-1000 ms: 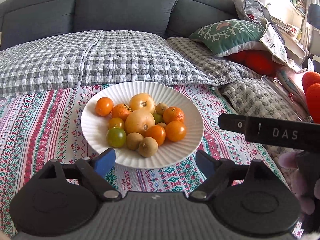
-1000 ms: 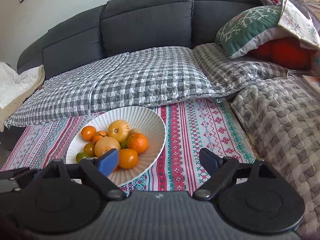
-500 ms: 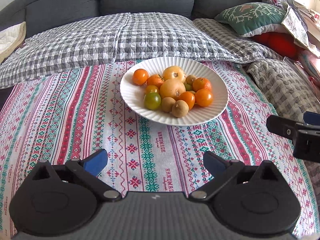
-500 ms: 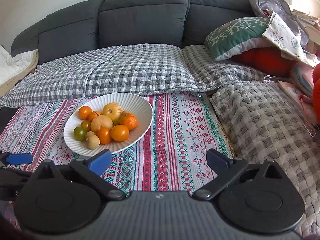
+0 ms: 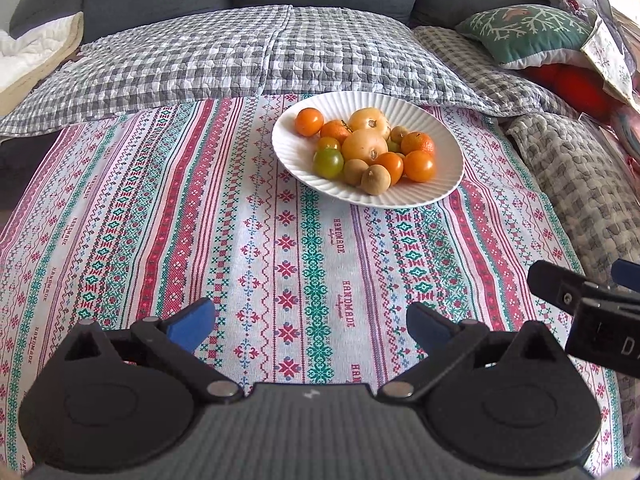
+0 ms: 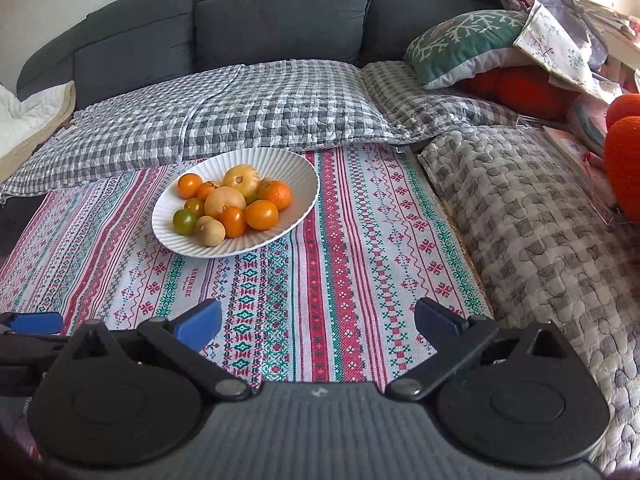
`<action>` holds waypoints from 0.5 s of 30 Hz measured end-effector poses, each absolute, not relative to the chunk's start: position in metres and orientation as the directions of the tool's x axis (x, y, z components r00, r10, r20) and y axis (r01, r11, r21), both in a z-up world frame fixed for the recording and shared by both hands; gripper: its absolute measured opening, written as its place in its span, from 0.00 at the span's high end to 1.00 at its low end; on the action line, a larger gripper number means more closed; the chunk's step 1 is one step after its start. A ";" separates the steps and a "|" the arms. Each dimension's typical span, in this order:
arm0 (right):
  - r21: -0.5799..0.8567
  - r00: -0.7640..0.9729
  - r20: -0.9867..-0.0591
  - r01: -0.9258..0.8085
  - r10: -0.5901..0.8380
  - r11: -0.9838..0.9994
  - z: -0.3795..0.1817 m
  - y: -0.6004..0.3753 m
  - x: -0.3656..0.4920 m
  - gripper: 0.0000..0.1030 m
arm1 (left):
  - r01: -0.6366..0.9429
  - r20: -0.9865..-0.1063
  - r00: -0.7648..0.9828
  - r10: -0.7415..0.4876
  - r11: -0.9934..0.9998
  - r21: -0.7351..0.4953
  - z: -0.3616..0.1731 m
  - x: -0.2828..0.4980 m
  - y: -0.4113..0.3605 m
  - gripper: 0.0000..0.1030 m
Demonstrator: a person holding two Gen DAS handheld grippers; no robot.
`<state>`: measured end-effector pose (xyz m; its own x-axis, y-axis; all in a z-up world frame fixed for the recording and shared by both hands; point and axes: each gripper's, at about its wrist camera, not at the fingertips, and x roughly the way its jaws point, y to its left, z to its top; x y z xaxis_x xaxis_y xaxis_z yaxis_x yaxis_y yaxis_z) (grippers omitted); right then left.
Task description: Organize fruits
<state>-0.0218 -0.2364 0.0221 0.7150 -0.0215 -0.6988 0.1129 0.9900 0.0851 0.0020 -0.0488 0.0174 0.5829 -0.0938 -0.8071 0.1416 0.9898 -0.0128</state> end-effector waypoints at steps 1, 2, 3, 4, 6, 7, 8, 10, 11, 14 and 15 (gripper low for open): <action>0.082 0.717 -0.697 0.109 -0.021 0.991 0.023 -0.235 -0.022 0.00 | 0.139 -0.807 0.583 -0.093 0.990 -0.014 0.018 0.002 -0.048 0.06; 0.081 0.718 -0.696 0.107 -0.020 0.991 0.024 -0.234 -0.023 0.00 | 0.136 -0.806 0.584 -0.092 0.991 -0.014 0.018 0.002 -0.047 0.06; 0.081 0.719 -0.694 0.105 -0.020 0.991 0.024 -0.233 -0.023 0.00 | 0.133 -0.806 0.585 -0.089 0.991 -0.013 0.019 0.001 -0.046 0.06; 0.079 0.721 -0.693 0.103 -0.020 0.992 0.024 -0.232 -0.023 0.00 | 0.132 -0.806 0.585 -0.088 0.991 -0.013 0.019 0.001 -0.046 0.06; 0.069 0.721 -0.693 0.101 -0.025 0.992 0.024 -0.231 -0.021 0.00 | 0.133 -0.806 0.585 -0.088 0.991 -0.012 0.019 0.001 -0.045 0.06; 0.067 0.720 -0.693 0.102 -0.027 0.993 0.023 -0.230 -0.021 0.00 | 0.132 -0.807 0.584 -0.086 0.991 -0.011 0.018 0.001 -0.045 0.06; 0.065 0.718 -0.696 0.103 -0.029 0.993 0.023 -0.230 -0.020 0.00 | 0.130 -0.808 0.583 -0.083 0.992 -0.008 0.018 0.001 -0.045 0.06; 0.065 0.714 -0.699 0.103 -0.029 0.993 0.022 -0.229 -0.018 0.00 | 0.124 -0.808 0.584 -0.074 0.992 -0.001 0.018 0.002 -0.044 0.06; 0.063 0.713 -0.700 0.103 -0.029 0.993 0.021 -0.229 -0.018 0.00 | 0.121 -0.808 0.586 -0.069 0.993 0.003 0.018 0.002 -0.044 0.06; 0.050 0.712 -0.702 0.102 -0.037 0.994 0.020 -0.227 -0.017 0.00 | 0.116 -0.806 0.588 -0.063 0.993 0.007 0.018 0.002 -0.043 0.06; 0.047 0.711 -0.702 0.101 -0.039 0.994 0.020 -0.226 -0.016 0.00 | 0.115 -0.805 0.590 -0.062 0.993 0.007 0.019 0.002 -0.043 0.06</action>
